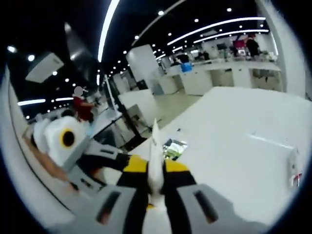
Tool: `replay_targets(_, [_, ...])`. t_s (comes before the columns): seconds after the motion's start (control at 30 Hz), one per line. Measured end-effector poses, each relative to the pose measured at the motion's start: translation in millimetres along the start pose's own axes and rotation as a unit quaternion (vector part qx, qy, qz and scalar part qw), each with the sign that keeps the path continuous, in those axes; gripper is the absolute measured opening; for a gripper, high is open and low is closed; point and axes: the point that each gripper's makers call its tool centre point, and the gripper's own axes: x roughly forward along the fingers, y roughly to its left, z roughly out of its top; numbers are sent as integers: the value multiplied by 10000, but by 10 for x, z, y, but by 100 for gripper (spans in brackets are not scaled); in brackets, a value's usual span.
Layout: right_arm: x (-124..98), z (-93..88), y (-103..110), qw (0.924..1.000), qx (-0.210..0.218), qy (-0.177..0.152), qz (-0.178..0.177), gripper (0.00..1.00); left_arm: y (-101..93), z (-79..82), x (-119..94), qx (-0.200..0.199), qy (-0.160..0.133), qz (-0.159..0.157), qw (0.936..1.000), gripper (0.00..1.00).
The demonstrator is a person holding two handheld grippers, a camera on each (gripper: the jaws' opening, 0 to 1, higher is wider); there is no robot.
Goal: Arrange the skincare products in the storage area until every visible bottle or jar stands upright without overlapping.
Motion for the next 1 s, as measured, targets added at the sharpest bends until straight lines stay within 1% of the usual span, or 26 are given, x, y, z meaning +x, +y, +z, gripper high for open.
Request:
replay_targets(0.03, [18, -9, 8, 10000, -34, 42, 34, 9, 3, -14, -11, -35, -1, -1, 10000, 31])
replay_targets(0.1, [70, -39, 35, 9997, -134, 155, 161, 9, 65, -102, -79, -256, 33, 111, 9996, 30])
replay_targets(0.13, [80, -47, 37, 9996, -142, 177, 180, 9, 80, -115, -92, -292, 25, 142, 9995, 29])
replay_targets(0.23, [156, -132, 43, 9984, -284, 385, 286, 9, 176, -231, -183, -528, 64, 254, 9983, 28])
replay_targets(0.33, [202, -201, 49, 9974, -365, 504, 359, 9, 257, -327, -256, -670, 88, 352, 9971, 28])
replay_targets(0.4, [229, -246, 47, 9967, -415, 575, 391, 9, 285, -369, -285, -746, 111, 376, 9964, 29])
replay_targets(0.47, [268, -314, 40, 9957, -486, 660, 429, 9, 294, -401, -303, -985, 87, 356, 9945, 31])
replay_targets(0.53, [293, -376, 29, 9946, -563, 751, 449, 9, 301, -427, -305, -1014, 112, 339, 9942, 34])
replay_targets(0.63, [326, -485, -12, 9918, -769, 928, 427, 9, 280, -466, -299, -1015, 175, 317, 9942, 35])
replay_targets(0.87, [381, -641, -13, 9848, -1217, 1110, 560, 9, 210, -508, -282, -1042, 204, 175, 9942, 36])
replay_targets(1.0, [432, -717, -41, 9807, -1438, 1168, 621, 9, 212, -546, -283, -1085, 235, 147, 9937, 36])
